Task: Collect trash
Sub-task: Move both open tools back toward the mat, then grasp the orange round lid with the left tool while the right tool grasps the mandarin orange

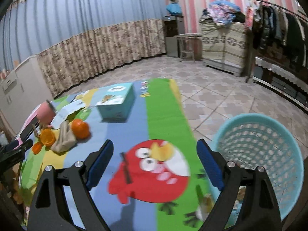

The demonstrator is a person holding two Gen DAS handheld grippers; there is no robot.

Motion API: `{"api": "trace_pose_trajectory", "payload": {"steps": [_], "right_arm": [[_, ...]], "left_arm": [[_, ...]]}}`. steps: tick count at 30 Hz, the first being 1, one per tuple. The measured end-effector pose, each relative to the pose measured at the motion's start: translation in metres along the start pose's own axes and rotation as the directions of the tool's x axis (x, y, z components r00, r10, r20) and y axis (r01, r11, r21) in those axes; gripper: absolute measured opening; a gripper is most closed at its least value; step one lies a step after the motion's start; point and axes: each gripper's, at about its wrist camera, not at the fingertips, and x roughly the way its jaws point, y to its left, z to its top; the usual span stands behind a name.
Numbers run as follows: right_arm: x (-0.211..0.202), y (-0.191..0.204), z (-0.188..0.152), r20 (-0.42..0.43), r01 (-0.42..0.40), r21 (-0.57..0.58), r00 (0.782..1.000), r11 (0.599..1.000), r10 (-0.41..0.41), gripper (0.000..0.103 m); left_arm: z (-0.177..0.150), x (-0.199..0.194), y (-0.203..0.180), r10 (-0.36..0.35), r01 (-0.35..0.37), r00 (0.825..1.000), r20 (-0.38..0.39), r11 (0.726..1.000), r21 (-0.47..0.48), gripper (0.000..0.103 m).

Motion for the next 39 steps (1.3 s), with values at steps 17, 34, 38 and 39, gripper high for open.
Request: {"api": "trace_pose_trajectory", "payload": {"steps": [17,34,38,39], "right_arm": [[0.036,0.049,-0.01,-0.095,-0.041,-0.113,0.995,0.993,0.031,0.086],[0.08,0.121,0.016,-0.127,-0.102,-0.187,0.989,0.977,0.079,0.085],[0.098,0.133,0.015,-0.163,-0.116,-0.191,0.983,0.975,0.085,0.077],[0.104,0.136,0.015,-0.178,-0.12,-0.192,0.98,0.974,0.086,0.075]], "left_arm": [[-0.002,0.056,0.006,-0.022,0.025,0.98,-0.196,1.0,0.013,0.066],[0.002,0.014,0.016,0.018,-0.016,0.999,0.033,0.999,-0.037,0.039],[0.003,0.008,0.019,0.029,-0.026,0.998,0.059,0.998,-0.053,0.039],[0.004,0.01,0.02,0.026,-0.024,0.998,0.051,0.998,-0.056,0.039]]}}
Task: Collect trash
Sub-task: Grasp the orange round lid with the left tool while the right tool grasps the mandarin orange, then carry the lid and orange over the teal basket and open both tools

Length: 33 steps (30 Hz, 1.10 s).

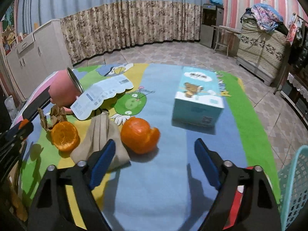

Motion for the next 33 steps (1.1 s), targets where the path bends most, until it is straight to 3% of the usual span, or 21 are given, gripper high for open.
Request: {"api": "trace_pose_trajectory", "payload": {"steps": [7,11,17,26,33], "right_arm": [[0.019,0.004,0.003,-0.053,-0.092,0.019,0.994,0.996,0.093,0.047],[0.016,0.008,0.003,-0.038,-0.096,-0.005,0.995,0.995,0.096,0.037],[-0.014,-0.007,0.0,0.028,-0.071,0.0,0.997,0.997,0.071,0.035],[-0.095,-0.08,-0.03,0.105,0.022,0.077,0.994,0.997,-0.03,0.035],[-0.151,-0.152,-0.059,0.144,0.126,0.192,0.977,0.973,-0.155,0.035]], "left_arm": [[0.0,0.008,0.006,-0.013,0.012,0.999,-0.037,1.0,-0.014,0.039],[0.0,0.009,0.007,-0.016,0.015,0.999,-0.044,1.0,-0.014,0.039],[-0.001,0.011,0.007,-0.024,0.023,0.998,-0.055,0.999,-0.023,0.039],[0.002,0.005,-0.003,-0.006,0.007,0.999,-0.039,1.0,0.017,0.039],[0.009,-0.032,-0.046,-0.087,0.087,0.996,-0.005,0.994,0.06,0.039]]}}
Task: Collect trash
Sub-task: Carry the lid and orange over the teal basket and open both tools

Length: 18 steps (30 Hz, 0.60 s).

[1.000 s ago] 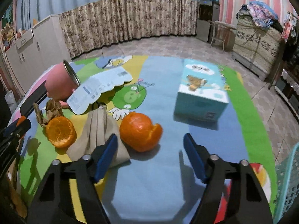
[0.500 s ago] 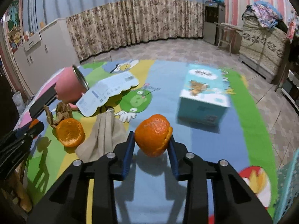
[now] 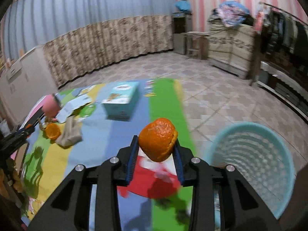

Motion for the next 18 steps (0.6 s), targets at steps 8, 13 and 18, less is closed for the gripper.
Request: {"api": "trace_pose_trajectory", "payload": {"steps": [8,13,18], "right_arm": [[-0.024,-0.085,-0.01,0.049,0.136,0.11,0.989,0.985,-0.142,0.035],[-0.025,-0.119,-0.013,0.052,0.166,0.14,0.983,0.976,-0.174,0.035],[-0.023,-0.141,-0.017,0.041,0.178,0.16,0.982,0.971,-0.187,0.035]], "left_arm": [[0.007,-0.028,-0.082,-0.107,0.104,0.994,0.035,0.99,0.097,0.039],[0.003,-0.033,-0.14,-0.17,0.164,0.985,0.025,0.974,0.153,0.039],[-0.003,-0.032,-0.193,-0.262,0.26,0.965,-0.007,0.953,0.154,0.039]]}}
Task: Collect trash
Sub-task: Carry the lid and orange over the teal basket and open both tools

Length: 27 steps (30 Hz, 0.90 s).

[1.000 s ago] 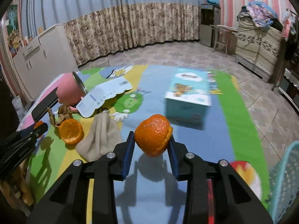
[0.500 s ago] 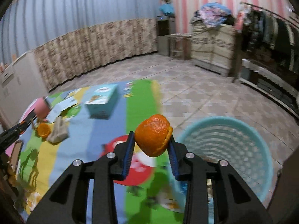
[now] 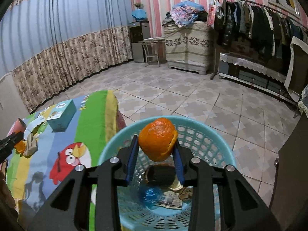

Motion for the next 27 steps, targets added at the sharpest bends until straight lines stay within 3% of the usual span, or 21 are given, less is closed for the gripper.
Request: {"api": "trace_pose_trajectory", "payload": {"steps": [12,23,25,27], "right_arm": [[0.013,-0.046,-0.003,-0.017,0.043,0.05,0.999,0.998,-0.042,0.035],[0.016,-0.06,-0.006,-0.023,0.027,0.116,0.999,0.993,-0.024,0.034],[0.017,-0.061,-0.006,-0.023,0.027,0.113,0.999,0.993,-0.025,0.034],[0.018,-0.061,-0.006,-0.027,0.029,0.109,0.999,0.994,-0.026,0.035]], "left_arm": [[0.002,0.03,-0.137,-0.168,0.168,0.986,-0.005,0.98,0.103,0.039],[-0.001,0.049,-0.192,-0.26,0.266,0.964,-0.057,0.951,0.159,0.04],[0.001,0.049,-0.194,-0.256,0.262,0.965,-0.059,0.952,0.158,0.061],[0.004,0.046,-0.19,-0.237,0.239,0.971,-0.036,0.96,0.148,0.069]]}}
